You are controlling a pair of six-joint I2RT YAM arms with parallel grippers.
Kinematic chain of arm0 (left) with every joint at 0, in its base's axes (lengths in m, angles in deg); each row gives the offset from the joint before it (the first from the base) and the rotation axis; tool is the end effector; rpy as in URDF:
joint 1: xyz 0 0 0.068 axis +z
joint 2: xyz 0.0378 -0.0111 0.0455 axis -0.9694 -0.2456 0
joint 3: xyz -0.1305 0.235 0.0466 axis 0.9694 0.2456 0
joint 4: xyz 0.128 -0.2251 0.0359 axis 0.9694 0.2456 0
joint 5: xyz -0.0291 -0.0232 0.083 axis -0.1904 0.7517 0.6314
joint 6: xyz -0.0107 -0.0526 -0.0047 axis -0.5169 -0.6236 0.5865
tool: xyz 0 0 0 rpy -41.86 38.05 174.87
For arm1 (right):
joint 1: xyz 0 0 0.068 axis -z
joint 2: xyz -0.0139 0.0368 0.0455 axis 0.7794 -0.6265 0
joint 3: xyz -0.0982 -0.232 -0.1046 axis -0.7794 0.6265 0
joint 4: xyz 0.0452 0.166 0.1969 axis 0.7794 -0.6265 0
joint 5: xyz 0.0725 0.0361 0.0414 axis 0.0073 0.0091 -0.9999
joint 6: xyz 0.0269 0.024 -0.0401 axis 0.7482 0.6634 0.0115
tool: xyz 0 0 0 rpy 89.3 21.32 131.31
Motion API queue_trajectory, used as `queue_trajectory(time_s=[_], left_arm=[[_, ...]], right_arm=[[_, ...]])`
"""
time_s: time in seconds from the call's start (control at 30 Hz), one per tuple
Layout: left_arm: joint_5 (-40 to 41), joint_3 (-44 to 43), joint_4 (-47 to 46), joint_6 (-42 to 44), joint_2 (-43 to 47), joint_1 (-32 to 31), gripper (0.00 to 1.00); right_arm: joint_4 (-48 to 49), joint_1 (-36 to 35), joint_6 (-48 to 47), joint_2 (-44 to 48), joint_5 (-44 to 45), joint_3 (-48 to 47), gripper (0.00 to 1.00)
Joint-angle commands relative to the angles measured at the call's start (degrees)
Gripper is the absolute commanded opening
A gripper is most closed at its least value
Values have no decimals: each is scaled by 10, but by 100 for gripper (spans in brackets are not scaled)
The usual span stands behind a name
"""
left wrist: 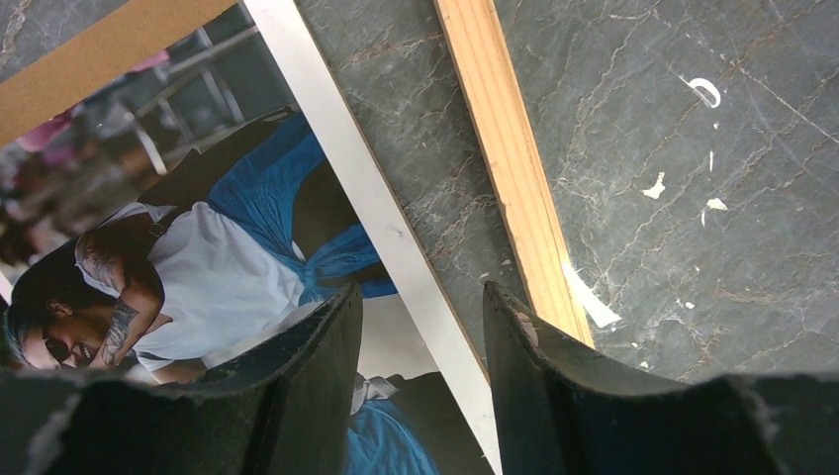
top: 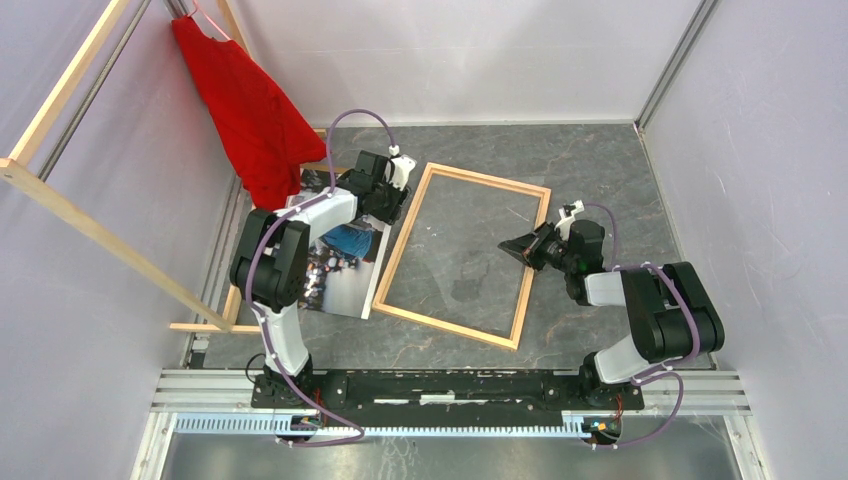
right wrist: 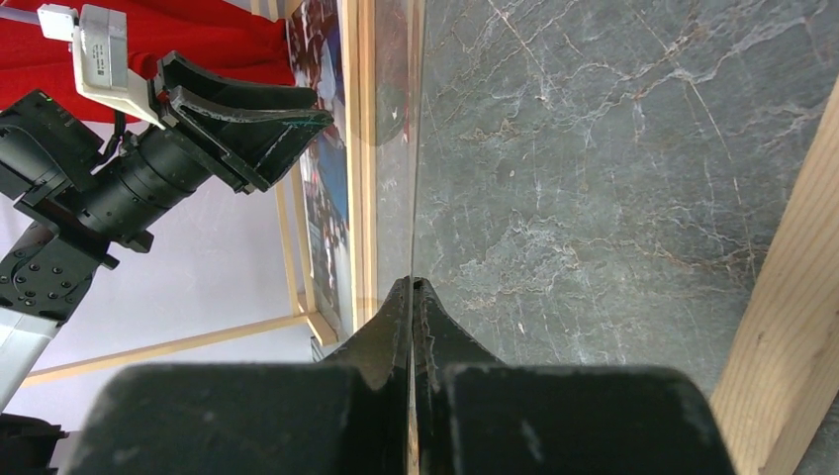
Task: Put the photo into the frame
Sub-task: Place the photo frame item in the photo frame.
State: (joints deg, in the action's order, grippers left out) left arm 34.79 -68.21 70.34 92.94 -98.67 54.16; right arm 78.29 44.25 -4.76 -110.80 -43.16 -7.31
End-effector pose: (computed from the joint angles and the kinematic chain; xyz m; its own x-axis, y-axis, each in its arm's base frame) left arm 0.3789 -0.1543 0.1840 -0.5896 0.4872 -0.6442 0.5861 0.8069 0.0739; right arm 0.2530 0.0507 0.1349 -0.7200 0.6658 -0.1958 0.1052 0.3836 0.9175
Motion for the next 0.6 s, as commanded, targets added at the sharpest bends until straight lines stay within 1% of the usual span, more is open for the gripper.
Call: queue_trajectory(time_s=[0.0,0.57], left_arm=[[5,-8,-26,23,-4,-3,55],[1,0,-27,33,-26,-6,51]], right_arm=[[49,4,5,2,13,3,0],[78,3,10,7,23,1,0]])
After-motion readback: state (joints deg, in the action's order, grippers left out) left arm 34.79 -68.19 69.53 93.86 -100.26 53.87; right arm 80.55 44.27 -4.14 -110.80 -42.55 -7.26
